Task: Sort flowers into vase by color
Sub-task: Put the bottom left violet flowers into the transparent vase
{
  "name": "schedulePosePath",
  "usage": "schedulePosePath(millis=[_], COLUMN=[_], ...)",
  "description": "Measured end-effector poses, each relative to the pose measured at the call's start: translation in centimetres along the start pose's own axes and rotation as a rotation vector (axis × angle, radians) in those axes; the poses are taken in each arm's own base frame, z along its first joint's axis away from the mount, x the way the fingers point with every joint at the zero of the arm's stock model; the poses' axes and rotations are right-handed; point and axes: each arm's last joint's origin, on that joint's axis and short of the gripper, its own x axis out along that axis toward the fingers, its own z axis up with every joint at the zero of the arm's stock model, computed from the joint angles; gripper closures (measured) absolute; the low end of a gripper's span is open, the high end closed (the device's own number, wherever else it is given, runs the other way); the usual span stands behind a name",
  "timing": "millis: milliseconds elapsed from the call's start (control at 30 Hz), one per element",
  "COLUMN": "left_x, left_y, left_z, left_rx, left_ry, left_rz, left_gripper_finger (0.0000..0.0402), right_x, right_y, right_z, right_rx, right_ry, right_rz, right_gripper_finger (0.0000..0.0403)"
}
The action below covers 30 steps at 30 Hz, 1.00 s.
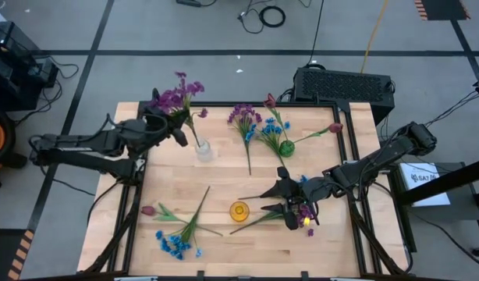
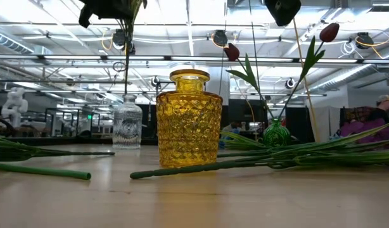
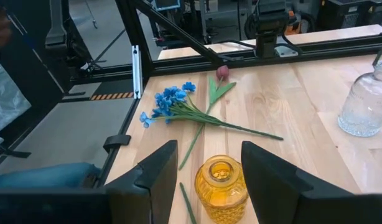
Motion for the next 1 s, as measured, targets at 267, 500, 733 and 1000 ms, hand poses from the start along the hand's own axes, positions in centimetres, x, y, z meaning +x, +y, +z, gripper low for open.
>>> schedulePosePath(millis=[267,500,733,1000], left_x=[0.7,1.7,2.9,4.0], left_y=[0.8,1.1,0.6,0.2], left_z=[0.3,-0.1,-1.1,-2.4], left_rx=[-0.013,-0.023,0.009,0.039], left_ry=[-0.018,0.007,0.053,0.119], left_rz=[0.052,0.065,0.078,0.101], left_gripper_finger=[0.0380,0.0380,0.0379,0.0379], right_x=[0.0,0.0,0.0,0.0], right_y=[0.0,0.0,0.0,0.0], right_z=[0.0,0.0,0.0,0.0], right_rx=[-0.021,-0.027,-0.027,-0.027], right_ry=[0.000,0.000,0.001,0.002], right_rz=[-0.001,-0.001,-0.001,-0.002], right_gripper_finger=[0.0234,0.0234,0.0234,0.0234])
